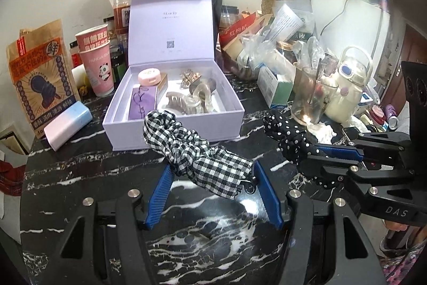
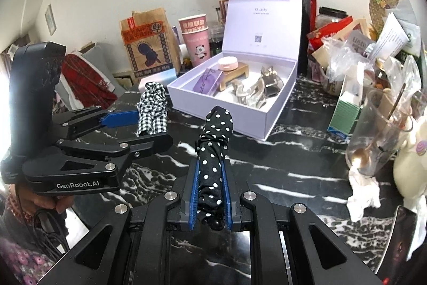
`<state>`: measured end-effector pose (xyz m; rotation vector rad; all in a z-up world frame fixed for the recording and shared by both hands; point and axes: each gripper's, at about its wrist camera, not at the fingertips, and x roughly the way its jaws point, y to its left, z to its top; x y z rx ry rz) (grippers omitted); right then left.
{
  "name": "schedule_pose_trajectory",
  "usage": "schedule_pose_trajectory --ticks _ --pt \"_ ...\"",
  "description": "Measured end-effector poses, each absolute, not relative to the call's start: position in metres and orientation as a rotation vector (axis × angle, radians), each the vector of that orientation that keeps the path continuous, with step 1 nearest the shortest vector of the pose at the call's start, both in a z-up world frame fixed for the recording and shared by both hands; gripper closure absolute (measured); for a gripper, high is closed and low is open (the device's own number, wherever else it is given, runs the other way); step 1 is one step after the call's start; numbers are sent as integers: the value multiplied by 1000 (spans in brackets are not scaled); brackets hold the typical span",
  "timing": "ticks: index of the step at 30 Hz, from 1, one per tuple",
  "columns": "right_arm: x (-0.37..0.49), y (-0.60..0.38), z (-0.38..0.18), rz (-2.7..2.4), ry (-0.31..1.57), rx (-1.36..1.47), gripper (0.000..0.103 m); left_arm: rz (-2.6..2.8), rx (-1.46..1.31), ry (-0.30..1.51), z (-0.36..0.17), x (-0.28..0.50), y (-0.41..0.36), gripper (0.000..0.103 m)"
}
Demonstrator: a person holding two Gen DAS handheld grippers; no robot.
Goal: Organize rigid objects
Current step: 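Lift both scrunchies and carry them over the lavender box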
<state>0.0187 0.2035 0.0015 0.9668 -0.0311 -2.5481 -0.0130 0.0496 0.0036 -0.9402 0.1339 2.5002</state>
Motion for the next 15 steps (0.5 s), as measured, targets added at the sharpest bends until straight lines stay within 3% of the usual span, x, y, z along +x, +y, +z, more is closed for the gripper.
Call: schedule_pose_trajectory --ticks 15 --pt "-24 206 9 -2527 -66 991 87 2453 -981 129 8 -57 60 42"
